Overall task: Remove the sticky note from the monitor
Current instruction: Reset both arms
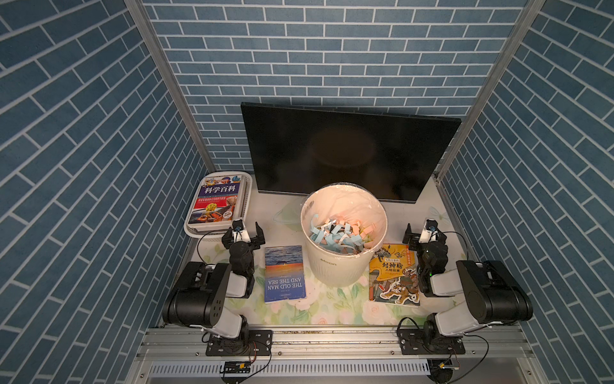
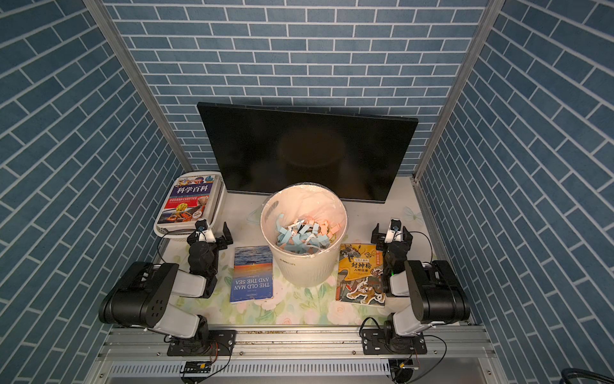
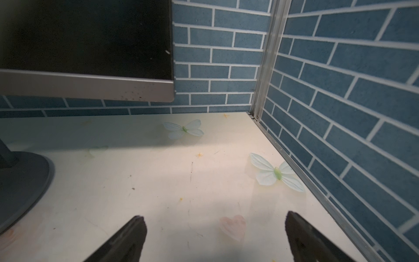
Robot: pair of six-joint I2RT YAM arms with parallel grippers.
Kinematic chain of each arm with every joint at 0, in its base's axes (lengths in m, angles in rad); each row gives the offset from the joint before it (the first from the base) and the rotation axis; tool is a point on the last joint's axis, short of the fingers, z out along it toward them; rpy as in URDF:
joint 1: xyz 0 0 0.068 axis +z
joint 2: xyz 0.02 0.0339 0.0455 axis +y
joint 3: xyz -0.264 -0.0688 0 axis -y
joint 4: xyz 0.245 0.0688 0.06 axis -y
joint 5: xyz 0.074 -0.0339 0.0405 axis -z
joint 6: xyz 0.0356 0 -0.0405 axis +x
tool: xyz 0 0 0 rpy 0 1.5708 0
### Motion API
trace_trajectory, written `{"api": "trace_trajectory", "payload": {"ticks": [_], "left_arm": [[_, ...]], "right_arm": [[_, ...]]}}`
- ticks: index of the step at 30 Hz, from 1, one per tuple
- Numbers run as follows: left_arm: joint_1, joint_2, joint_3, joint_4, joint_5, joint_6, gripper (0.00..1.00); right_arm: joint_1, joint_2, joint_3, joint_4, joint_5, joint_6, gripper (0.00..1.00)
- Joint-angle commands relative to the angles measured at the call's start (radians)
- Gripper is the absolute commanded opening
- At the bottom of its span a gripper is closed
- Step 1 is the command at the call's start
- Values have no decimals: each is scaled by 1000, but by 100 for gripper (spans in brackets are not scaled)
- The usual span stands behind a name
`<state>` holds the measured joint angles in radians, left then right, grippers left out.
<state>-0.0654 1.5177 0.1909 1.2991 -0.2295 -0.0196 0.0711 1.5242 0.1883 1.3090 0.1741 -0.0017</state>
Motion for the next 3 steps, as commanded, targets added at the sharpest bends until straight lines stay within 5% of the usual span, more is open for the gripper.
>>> {"api": "trace_trajectory", "payload": {"ticks": [1, 3], "left_arm": [[9, -4, 13, -8, 50, -3, 100], [8, -4, 12, -6, 51, -3, 100]], "right_arm": [[1, 8, 20, -4, -53, -32, 100], [2, 7, 18, 1, -53, -32, 100]]}}
